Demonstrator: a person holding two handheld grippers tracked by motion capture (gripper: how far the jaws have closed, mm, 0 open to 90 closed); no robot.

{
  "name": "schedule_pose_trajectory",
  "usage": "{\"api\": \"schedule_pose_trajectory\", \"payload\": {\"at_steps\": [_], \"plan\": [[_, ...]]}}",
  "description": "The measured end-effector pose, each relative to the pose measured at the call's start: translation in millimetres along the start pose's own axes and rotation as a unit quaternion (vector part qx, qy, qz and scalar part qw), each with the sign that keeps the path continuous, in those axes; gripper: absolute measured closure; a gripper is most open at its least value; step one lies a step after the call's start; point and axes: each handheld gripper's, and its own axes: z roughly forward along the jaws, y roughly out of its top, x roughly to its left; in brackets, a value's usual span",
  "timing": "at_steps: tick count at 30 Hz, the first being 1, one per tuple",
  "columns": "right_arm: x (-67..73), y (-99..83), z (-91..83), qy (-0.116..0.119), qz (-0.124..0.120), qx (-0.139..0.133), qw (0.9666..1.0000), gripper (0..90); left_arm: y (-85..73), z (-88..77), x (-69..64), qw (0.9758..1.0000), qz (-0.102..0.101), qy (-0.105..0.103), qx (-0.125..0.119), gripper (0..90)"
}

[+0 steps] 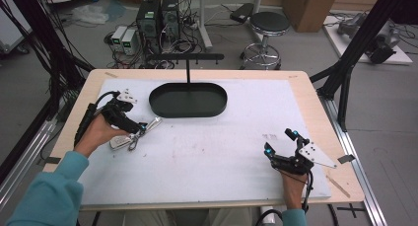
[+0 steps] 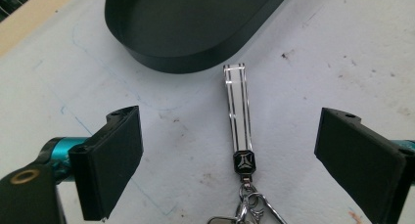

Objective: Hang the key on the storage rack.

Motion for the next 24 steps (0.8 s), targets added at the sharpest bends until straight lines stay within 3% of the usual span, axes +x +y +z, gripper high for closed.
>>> {"api": "schedule_pose_trajectory", "payload": {"at_steps": [6,12,21,24], "plan": [[0.0,0.0,0.0,0.0,0.0,0.0,1.0,6.2,-2.4,13.0,2.5,0.9993,-0.003,-0.007,0.038,17.6],[-0.1,0.0,0.0,0.0,0.0,0.0,1.0,6.2,-5.0,20.9,3.6,0.997,-0.012,-0.021,0.074,24.2],[-0.4,0.0,0.2,0.0,-0.002,-0.002,1.0,6.2,-7.3,31.5,2.8,0.9925,-0.023,-0.042,0.113,32.0],[-0.3,0.0,0.1,0.0,0.0,-0.001,1.0,6.2,-7.2,33.5,2.1,0.992,-0.027,-0.042,0.116,33.3]]}}
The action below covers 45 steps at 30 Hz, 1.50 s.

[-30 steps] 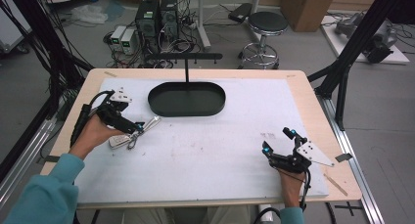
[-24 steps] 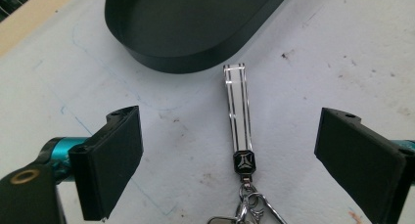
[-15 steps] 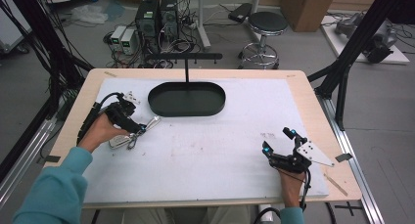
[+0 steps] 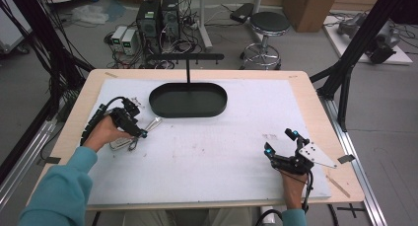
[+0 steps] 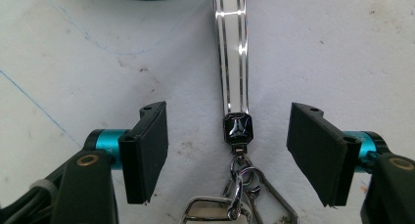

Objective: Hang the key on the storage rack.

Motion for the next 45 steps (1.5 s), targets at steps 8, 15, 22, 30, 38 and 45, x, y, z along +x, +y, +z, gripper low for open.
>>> {"api": "schedule_pose_trajectory", "payload": {"at_steps": [8,15,22,30,38,45], "plan": [[-0.4,0.0,0.1,-0.001,-0.001,0.0,1.0,6.2,2.7,6.4,-0.4,0.9996,-0.004,-0.003,0.029,46.6],[-0.4,0.0,0.0,-0.001,0.002,-0.001,1.0,6.2,5.7,10.6,-2.5,0.9987,-0.012,0.001,0.049,55.0],[-0.5,0.0,0.0,-0.001,0.002,0.0,1.0,6.2,9.7,11.7,-2.7,0.9979,-0.02,0.004,0.061,61.1],[-0.4,0.0,0.0,-0.001,0.004,0.0,1.0,6.2,11.9,16.2,-5.0,0.9973,-0.022,0.003,0.07,66.4],[-0.4,0.1,0.0,-0.001,0.003,0.0,1.0,6.2,14.8,15.8,-5.6,0.9961,-0.029,0.003,0.083,73.7],[-0.4,0.0,0.0,-0.001,0.003,0.0,1.0,6.2,16.0,13.9,-8.2,0.9962,-0.033,0.018,0.078,73.9]]}}
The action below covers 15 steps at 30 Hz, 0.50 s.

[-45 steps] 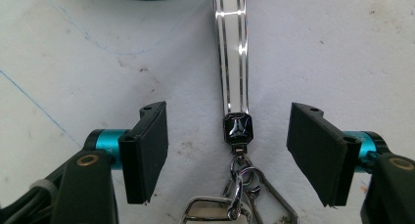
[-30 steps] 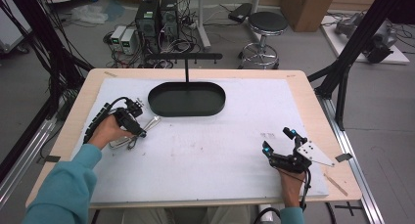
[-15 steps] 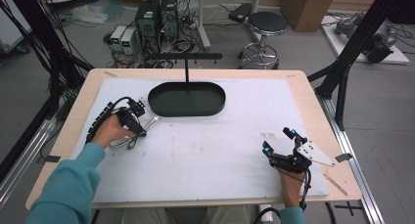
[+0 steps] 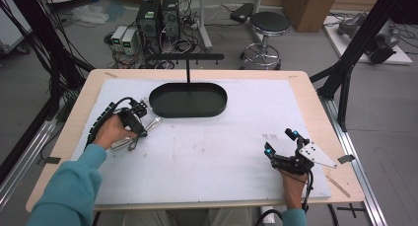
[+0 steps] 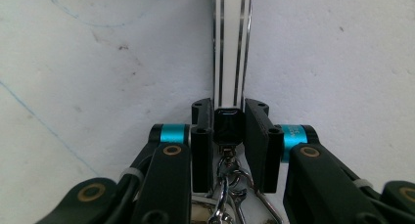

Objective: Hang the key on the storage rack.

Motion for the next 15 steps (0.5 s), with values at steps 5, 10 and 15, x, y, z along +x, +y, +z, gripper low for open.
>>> {"api": "schedule_pose_trajectory", "payload": {"at_steps": [5,10,15], "plan": [[0.0,0.0,0.0,0.0,0.0,0.0,1.0,6.2,-1.3,-5.7,2.7,0.9999,-0.007,-0.001,-0.011,74.0],[0.0,0.0,0.0,0.0,0.0,0.0,1.0,6.2,-2.3,-13.6,1.7,0.9993,-0.006,0.005,-0.036,73.9],[0.0,0.0,0.0,0.0,0.0,-0.001,1.0,6.2,-2.9,-21.9,3.9,0.9979,-0.013,0.001,-0.063,74.0]]}}
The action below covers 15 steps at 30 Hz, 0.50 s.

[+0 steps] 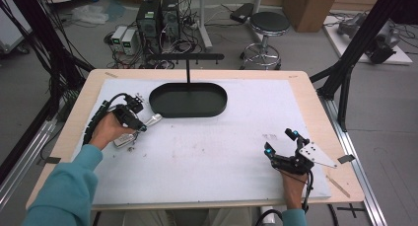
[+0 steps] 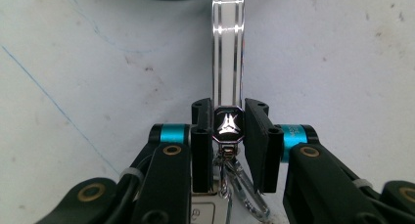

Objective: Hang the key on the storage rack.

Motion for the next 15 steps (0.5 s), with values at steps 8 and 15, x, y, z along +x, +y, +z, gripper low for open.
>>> {"api": "schedule_pose_trajectory", "payload": {"at_steps": [8,15], "plan": [[-0.1,0.0,0.0,0.0,-0.001,0.0,1.0,6.3,-1.4,-15.5,2.8,0.999,-0.006,-0.007,-0.044,74.0],[-0.1,0.0,0.1,-0.001,-0.002,0.0,1.0,6.2,0.0,-25.9,3.6,0.9971,-0.004,-0.017,-0.074,74.1]]}}
